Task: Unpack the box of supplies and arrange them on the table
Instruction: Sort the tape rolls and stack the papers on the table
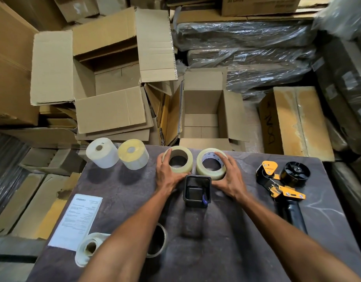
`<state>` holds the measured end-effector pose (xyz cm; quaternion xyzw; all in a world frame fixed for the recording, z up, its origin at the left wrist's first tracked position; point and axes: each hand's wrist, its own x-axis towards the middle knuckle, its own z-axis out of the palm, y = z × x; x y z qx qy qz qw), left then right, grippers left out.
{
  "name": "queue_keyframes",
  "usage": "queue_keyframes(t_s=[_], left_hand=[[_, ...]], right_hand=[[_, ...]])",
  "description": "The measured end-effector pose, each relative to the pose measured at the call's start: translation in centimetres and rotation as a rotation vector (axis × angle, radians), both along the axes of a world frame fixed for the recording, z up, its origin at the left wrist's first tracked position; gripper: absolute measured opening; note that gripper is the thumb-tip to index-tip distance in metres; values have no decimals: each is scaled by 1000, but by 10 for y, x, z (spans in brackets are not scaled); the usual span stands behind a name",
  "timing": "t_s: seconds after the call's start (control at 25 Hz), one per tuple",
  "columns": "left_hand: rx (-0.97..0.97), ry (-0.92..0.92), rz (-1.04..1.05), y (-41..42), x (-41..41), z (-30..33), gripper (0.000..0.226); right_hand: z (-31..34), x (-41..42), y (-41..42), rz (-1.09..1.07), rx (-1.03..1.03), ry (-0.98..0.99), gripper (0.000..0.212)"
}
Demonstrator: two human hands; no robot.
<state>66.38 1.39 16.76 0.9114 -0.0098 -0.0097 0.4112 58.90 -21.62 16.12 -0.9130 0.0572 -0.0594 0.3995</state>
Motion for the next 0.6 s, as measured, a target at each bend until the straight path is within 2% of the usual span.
queue_keyframes(t_s=[0.52, 0.6], left_hand=[[10, 26, -2, 3, -6, 3, 110], [15, 56, -8, 7, -9, 4, 118]], right_hand=[[5, -6, 13, -84, 75, -36, 104], [5, -6, 13, -88, 70, -29, 105]])
